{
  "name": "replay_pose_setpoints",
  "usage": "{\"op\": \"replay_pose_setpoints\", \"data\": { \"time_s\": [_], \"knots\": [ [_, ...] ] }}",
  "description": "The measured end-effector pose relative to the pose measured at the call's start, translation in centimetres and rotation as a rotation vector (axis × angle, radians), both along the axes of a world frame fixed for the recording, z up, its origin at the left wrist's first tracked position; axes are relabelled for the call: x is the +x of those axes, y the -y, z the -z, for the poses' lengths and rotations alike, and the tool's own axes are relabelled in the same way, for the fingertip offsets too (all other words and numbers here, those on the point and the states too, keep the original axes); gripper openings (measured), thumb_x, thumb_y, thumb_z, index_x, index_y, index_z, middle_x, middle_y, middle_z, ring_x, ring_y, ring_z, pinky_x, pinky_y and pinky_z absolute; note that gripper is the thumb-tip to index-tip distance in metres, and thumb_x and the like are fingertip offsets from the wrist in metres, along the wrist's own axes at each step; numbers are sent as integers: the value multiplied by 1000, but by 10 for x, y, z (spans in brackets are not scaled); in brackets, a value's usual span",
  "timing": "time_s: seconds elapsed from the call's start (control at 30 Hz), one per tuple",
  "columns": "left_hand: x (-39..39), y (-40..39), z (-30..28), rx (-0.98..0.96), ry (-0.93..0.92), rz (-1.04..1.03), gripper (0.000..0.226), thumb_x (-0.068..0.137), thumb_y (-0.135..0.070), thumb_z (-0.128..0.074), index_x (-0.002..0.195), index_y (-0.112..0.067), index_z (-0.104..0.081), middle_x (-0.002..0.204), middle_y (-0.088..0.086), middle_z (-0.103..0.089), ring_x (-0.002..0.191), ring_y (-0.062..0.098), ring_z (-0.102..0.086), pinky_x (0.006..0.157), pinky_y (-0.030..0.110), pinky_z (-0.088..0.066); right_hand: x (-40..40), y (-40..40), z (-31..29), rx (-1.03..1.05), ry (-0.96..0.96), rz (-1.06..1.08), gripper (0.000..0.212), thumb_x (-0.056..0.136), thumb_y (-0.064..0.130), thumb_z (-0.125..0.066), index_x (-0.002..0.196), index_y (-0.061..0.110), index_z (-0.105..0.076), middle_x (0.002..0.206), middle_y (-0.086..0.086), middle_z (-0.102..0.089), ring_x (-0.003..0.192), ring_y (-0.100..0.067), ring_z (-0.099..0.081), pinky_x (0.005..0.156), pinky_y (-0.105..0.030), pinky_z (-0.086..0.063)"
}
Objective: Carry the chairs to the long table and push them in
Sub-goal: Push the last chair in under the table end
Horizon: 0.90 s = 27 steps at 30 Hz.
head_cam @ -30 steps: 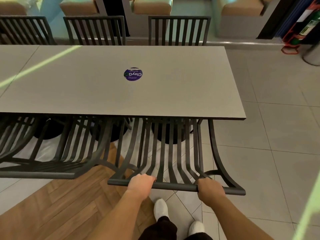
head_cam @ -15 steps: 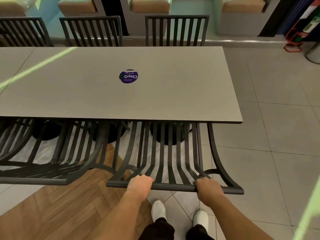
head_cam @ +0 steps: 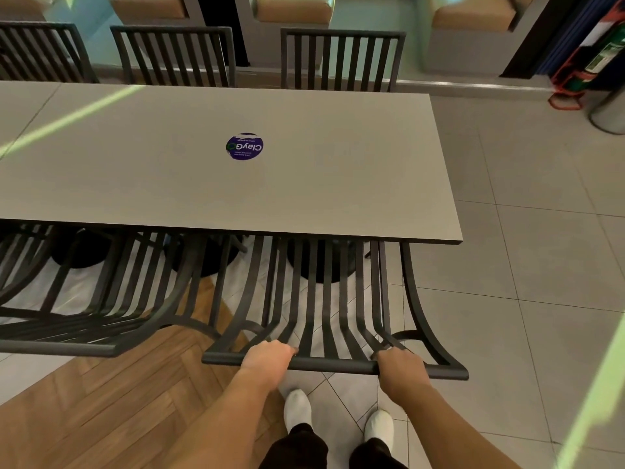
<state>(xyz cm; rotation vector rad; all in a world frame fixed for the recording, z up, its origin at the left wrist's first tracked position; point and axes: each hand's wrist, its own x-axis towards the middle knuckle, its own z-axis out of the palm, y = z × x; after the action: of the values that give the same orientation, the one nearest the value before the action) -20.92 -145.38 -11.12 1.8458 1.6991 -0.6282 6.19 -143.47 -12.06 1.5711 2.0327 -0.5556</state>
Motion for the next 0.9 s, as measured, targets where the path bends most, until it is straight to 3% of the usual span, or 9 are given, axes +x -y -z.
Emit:
{"op": "replay_pose_setpoints", "data": {
  "time_s": [0.9],
  "knots": [
    [-2,-7,-16,-98,-9,-6,58,101,-3,-53,151,-32,-47,129,6,-65,116,25,-64,104,43,-53,-2,-1,1,-47,-48,50,25,103,27,-56,127,23,-63,112,0,-68,100,-18,-65,96,-33,-54]
  ]
}}
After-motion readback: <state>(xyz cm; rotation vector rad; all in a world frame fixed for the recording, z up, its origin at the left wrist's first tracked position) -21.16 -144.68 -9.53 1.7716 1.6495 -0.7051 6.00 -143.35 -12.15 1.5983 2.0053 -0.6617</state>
